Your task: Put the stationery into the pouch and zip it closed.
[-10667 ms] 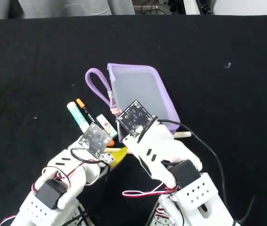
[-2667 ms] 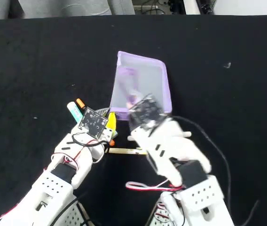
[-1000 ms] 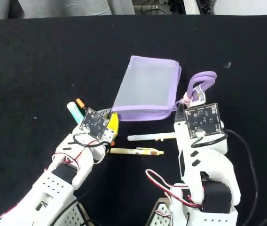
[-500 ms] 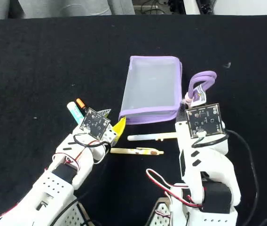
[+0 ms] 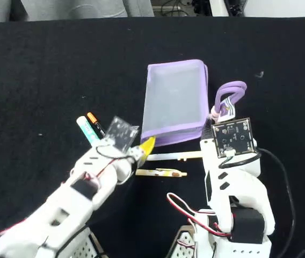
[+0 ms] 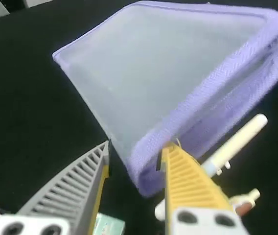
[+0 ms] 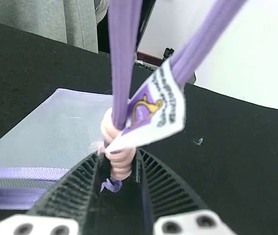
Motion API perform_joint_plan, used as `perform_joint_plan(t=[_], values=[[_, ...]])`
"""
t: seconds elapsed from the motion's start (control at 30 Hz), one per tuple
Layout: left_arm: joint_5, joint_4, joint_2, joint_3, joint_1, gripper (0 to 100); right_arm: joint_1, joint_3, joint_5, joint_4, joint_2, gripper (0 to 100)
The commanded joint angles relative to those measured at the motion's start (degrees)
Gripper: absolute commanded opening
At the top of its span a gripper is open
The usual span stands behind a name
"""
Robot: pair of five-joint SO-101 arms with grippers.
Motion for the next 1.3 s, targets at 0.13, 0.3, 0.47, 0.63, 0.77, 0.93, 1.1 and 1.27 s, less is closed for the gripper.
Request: perform_joint_plan(t=[0.13,0.3,0.47,0.63,0.77,0.93,1.1,1.27], values=[[5.71,-16.44,23.12,-10.77,-3.56,17,0.70,-4.26,-0.44,0.18,-1.27,1.1],[5.71,-20.31,24.09,-10.33,-3.82,14,0.70,-4.26,-0.44,0.09,-1.27,1.1],[5.71,-20.04,24.62,-13.76,-2.86,10,0.70,-4.26,-0.44,0.09,-1.27,1.1],[5.89,-20.22,24.53,-14.90,-1.63,3,0.70,-4.09,-3.43,-0.18,-1.27,1.2],[5.98,-20.04,23.91,-14.64,-1.45,3,0.70,-4.26,-8.70,-0.26,-1.27,10.4],[5.80,-19.96,23.91,-14.64,-1.54,3,0.09,-4.18,-12.22,0.00,-1.27,30.3],[5.98,-18.73,23.82,-15.78,-2.59,3,-5.36,-3.82,-8.00,1.49,-1.27,36.0],[7.82,-2.73,23.82,-27.47,-8.48,3,-9.67,-4.26,-1.41,3.60,-1.27,36.1]])
